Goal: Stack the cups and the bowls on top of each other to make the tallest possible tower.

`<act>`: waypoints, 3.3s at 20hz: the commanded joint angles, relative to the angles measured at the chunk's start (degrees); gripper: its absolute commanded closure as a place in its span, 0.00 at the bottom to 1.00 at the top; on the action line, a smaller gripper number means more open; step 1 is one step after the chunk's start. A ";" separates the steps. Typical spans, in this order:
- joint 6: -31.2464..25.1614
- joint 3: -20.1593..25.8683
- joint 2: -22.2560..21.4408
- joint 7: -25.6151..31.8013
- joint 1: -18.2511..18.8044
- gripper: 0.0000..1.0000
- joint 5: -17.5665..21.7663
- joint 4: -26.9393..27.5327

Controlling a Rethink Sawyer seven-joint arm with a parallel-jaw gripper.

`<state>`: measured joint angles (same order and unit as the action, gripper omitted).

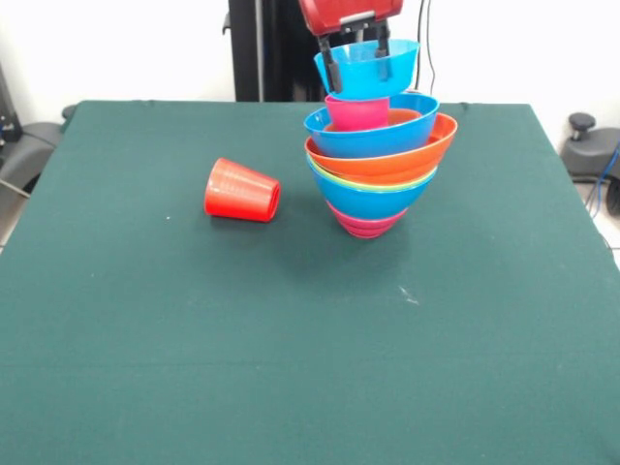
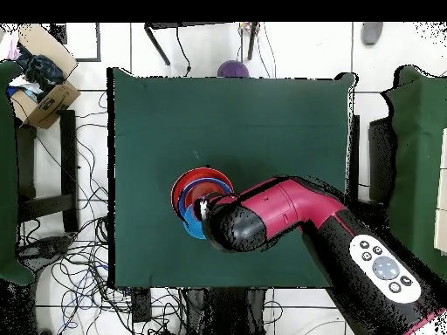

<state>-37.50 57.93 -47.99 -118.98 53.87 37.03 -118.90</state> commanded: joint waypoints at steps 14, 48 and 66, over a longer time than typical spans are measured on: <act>-5.27 -1.52 0.06 10.55 0.81 0.00 1.46 1.20; -6.67 -1.52 -1.57 8.95 -1.71 0.00 -0.90 1.97; -12.97 -0.10 -5.39 9.62 -3.52 0.00 -6.52 4.63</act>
<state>-43.85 57.75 -53.75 -118.98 53.03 31.08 -117.67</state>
